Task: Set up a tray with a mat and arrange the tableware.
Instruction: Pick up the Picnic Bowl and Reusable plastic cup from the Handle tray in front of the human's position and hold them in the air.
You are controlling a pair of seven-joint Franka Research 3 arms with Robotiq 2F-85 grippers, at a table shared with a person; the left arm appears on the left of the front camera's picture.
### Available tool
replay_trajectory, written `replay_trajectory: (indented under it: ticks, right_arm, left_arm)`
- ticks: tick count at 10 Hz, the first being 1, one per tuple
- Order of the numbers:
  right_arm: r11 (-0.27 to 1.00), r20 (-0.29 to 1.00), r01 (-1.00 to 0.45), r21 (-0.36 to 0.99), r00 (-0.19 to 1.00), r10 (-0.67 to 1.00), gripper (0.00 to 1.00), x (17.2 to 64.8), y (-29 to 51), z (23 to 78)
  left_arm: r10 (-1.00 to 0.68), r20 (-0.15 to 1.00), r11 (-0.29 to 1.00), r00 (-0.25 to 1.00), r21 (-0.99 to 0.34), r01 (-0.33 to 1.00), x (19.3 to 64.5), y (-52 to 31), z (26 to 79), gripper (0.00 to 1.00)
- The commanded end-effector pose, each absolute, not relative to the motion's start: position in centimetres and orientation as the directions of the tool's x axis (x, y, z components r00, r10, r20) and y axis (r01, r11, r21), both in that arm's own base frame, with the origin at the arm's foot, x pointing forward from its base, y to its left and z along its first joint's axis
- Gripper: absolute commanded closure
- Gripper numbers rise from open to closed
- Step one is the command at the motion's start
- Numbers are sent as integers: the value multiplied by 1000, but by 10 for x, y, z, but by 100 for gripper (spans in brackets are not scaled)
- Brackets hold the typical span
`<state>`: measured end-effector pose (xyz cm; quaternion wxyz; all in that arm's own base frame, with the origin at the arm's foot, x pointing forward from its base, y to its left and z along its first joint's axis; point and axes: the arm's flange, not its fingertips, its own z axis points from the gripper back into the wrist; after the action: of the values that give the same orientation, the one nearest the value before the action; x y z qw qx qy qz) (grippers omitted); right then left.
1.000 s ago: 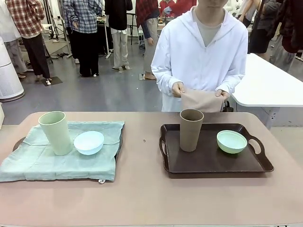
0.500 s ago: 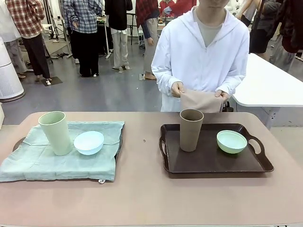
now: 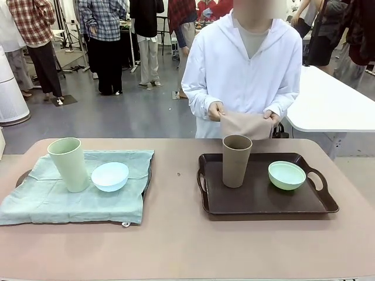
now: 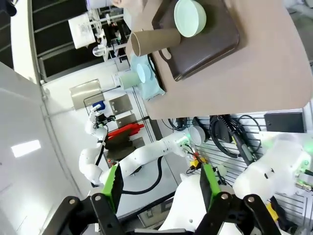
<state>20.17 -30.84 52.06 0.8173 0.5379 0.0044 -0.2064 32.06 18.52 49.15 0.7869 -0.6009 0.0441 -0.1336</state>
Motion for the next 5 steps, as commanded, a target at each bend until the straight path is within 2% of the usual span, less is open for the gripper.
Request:
replay_trajectory:
  ticks: [1,5]
  right_arm:
    - [321,-227,337,885,914,-335,18,196,-311,519]
    - [321,-227,337,885,914,-335,18,196,-311,519]
  left_arm:
    - [-234,103,219,967,-963,155,312,190,489,0]
    - [-234,103,219,967,-963,155,312,190,489,0]
